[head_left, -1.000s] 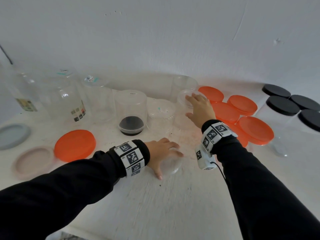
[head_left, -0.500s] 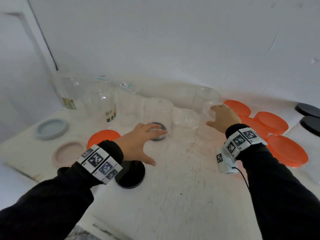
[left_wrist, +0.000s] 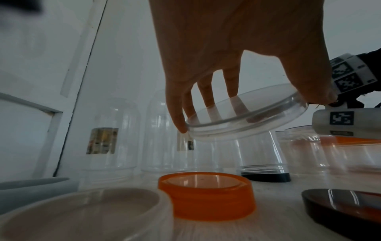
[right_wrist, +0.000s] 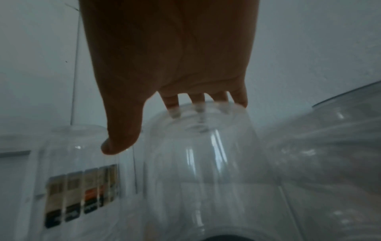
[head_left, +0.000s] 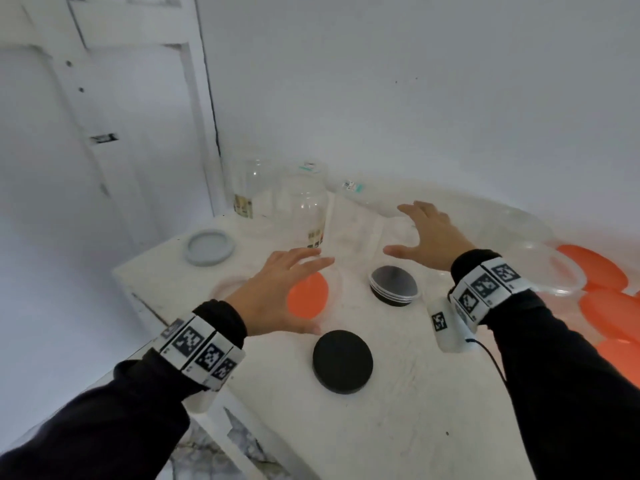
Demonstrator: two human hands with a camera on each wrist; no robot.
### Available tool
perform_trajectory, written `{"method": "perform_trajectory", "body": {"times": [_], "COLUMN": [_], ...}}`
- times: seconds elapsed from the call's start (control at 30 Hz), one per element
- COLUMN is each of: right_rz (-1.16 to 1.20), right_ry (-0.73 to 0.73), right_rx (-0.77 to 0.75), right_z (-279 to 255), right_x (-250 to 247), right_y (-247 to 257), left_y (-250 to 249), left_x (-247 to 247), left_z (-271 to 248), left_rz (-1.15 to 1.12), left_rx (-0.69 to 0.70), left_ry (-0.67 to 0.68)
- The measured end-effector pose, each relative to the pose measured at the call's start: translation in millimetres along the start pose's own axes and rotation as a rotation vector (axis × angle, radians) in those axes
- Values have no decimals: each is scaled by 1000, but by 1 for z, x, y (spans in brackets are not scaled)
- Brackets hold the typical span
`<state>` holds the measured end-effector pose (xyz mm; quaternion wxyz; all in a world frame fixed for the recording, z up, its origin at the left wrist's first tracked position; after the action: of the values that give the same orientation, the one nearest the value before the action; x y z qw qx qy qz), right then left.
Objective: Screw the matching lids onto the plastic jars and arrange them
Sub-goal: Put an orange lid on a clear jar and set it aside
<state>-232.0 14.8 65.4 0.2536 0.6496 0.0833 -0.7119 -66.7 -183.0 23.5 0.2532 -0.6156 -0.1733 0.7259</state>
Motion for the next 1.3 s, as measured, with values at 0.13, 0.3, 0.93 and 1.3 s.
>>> {"method": "perform_trajectory", "body": {"times": [0.13, 0.3, 0.93, 1.3], "right_rz": [-81, -61, 229, 409], "right_ry": [71, 112, -128, -410], "right_rx": [83, 123, 25, 178], "right_z": [13, 15, -86, -184], "right_x": [14, 15, -27, -37], "right_y": [0, 6, 9, -53], "left_y": [16, 32, 10, -55], "left_x": [-9, -13, 8, 49], "left_z": [-8, -10, 11, 23], "left_rz": [3, -4, -137, -250], "left_rx": [1, 3, 114, 242], "left_ry": [-15, 0, 28, -8]}}
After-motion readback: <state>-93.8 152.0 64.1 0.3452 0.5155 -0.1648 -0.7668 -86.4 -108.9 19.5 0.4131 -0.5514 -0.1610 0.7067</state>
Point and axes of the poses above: each hand's wrist, its own z-axis towards the middle knuckle, its own x-axis out of the palm, y = z × x, the point moved 4 cm from there along z, towards the middle knuckle, and after that the axes turned 8 degrees about -y, right-handed, at the moved point
